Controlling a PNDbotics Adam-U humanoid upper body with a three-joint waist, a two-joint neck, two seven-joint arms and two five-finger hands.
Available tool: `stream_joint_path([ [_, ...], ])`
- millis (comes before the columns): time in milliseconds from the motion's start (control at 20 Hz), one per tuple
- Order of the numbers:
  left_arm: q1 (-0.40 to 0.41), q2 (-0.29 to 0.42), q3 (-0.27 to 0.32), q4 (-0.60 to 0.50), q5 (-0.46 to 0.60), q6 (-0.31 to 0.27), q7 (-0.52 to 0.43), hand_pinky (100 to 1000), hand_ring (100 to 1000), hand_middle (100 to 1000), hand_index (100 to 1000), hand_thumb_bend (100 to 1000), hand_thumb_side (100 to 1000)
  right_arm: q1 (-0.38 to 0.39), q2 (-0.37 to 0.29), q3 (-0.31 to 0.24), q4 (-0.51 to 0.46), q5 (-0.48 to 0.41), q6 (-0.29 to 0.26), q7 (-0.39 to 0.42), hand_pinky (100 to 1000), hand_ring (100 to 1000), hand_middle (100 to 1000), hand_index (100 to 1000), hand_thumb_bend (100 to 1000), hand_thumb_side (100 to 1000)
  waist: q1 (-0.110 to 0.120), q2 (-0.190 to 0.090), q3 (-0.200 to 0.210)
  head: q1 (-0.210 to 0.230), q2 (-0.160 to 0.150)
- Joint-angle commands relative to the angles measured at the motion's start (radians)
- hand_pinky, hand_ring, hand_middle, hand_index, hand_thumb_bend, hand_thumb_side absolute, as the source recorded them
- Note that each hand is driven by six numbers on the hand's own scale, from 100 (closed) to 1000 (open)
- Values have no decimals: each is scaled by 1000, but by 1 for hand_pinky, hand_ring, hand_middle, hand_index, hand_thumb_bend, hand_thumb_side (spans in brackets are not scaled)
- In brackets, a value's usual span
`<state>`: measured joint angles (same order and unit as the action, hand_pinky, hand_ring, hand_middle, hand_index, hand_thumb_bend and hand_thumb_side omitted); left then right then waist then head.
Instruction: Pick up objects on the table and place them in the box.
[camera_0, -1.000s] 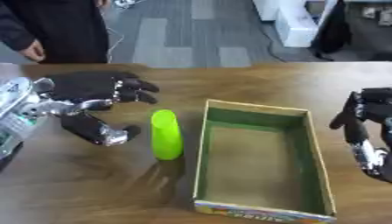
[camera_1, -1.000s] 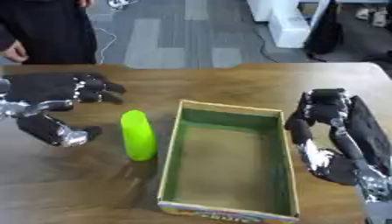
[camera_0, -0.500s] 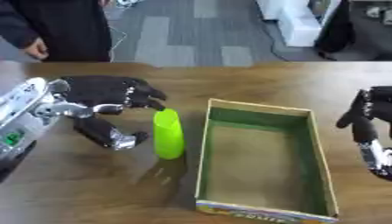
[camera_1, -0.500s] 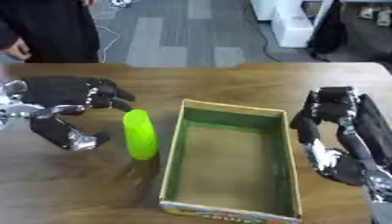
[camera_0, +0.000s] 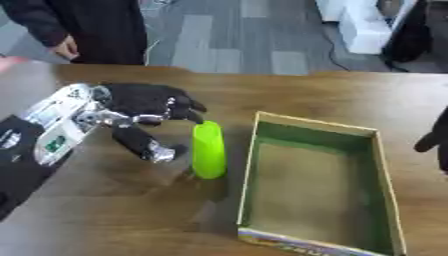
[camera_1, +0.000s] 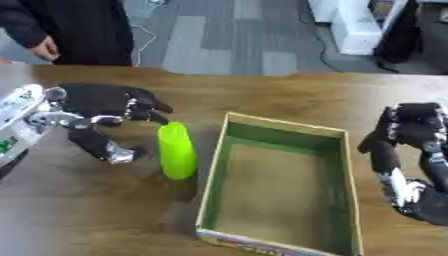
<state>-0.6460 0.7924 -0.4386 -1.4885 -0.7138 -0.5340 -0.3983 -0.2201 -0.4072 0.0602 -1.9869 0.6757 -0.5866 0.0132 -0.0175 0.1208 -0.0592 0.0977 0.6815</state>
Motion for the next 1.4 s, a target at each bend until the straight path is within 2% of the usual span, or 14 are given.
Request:
stream_joint_path([
  [50,-23,13,18,-3,-6,-2,17,1000,982,981,961,1000,1000,-15,-18,-7,-13,-13,-2,9,166,251,334,452,100,1000,4,-11,-1,7,-12],
  [250,-28,12,21,0,-20,-6,38,1000,992,995,1000,1000,1000,-20,-19,-6,-13,-18,-5,17,167,252,335,452,100,1000,4,-10,-5,15,-26],
  [850,-35,12,19,36,-49,-22,49,1000,1000,999,1000,1000,1000,-46,-19,-7,-13,-42,-7,36,167,252,330,452,100,1000,10,-8,-18,68,-54],
  [1400,-40,10,17,46,-12,-25,25,1000,993,994,990,1000,1000,-64,-21,-12,-13,-68,-10,59,168,252,330,452,100,1000,15,-6,-29,75,-53],
])
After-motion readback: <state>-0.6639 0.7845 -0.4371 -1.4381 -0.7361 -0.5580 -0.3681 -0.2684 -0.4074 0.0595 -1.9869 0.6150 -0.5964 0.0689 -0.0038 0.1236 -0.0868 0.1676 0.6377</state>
